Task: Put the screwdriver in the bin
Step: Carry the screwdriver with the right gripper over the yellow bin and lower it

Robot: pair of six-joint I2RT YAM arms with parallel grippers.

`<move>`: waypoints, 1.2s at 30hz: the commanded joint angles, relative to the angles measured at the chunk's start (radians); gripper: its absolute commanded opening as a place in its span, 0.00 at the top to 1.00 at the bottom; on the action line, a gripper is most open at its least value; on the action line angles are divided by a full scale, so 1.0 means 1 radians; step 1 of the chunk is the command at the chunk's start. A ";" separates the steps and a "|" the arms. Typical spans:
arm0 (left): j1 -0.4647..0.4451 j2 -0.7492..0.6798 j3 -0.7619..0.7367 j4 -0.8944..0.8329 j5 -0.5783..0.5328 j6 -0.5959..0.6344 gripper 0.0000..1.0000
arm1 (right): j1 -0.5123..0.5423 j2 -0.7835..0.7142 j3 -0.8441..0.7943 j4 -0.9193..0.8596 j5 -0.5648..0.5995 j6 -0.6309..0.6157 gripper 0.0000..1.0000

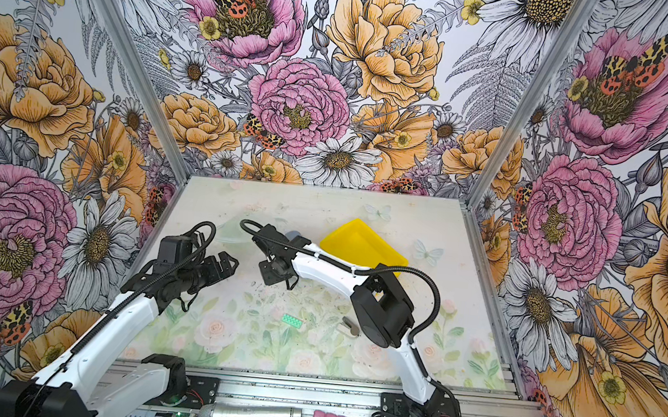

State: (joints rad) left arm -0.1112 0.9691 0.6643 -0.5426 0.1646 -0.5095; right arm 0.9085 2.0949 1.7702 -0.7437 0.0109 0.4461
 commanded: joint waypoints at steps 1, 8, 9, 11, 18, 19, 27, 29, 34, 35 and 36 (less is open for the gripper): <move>-0.063 0.013 0.063 0.023 -0.072 0.081 0.01 | -0.041 -0.157 -0.058 0.027 0.041 -0.009 1.00; -0.236 0.148 0.168 0.117 -0.081 0.136 0.01 | -0.177 -0.412 -0.282 0.019 0.091 0.022 1.00; -0.259 0.170 0.185 0.136 -0.073 0.139 0.01 | -0.201 -0.443 -0.315 0.016 0.096 0.022 1.00; -0.296 0.212 0.210 0.174 -0.058 0.140 0.01 | -0.250 -0.497 -0.374 0.010 0.101 0.015 1.00; -0.389 0.340 0.299 0.224 -0.047 0.143 0.01 | -0.406 -0.547 -0.484 0.004 0.071 -0.035 1.00; -0.395 0.352 0.307 0.224 -0.046 0.143 0.01 | -0.419 -0.539 -0.482 0.005 0.067 -0.045 1.00; -0.400 0.368 0.322 0.230 -0.048 0.118 0.01 | -0.496 -0.376 -0.426 0.015 0.017 -0.100 1.00; -0.400 0.362 0.315 0.229 -0.051 0.115 0.01 | -0.506 -0.344 -0.414 0.020 0.003 -0.109 1.00; -0.392 0.350 0.297 0.222 -0.059 0.109 0.01 | -0.518 -0.295 -0.402 0.029 -0.006 -0.117 1.00; -0.391 0.350 0.297 0.222 -0.060 0.107 0.01 | -0.520 -0.289 -0.406 0.032 -0.010 -0.116 1.00; -0.388 0.350 0.296 0.222 -0.061 0.107 0.01 | -0.520 -0.284 -0.411 0.040 -0.010 -0.113 1.00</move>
State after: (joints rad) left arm -0.5095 1.3415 0.9668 -0.3393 0.1120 -0.3931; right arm 0.3908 1.8019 1.3281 -0.7399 0.0177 0.3458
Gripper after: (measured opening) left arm 0.986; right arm 0.150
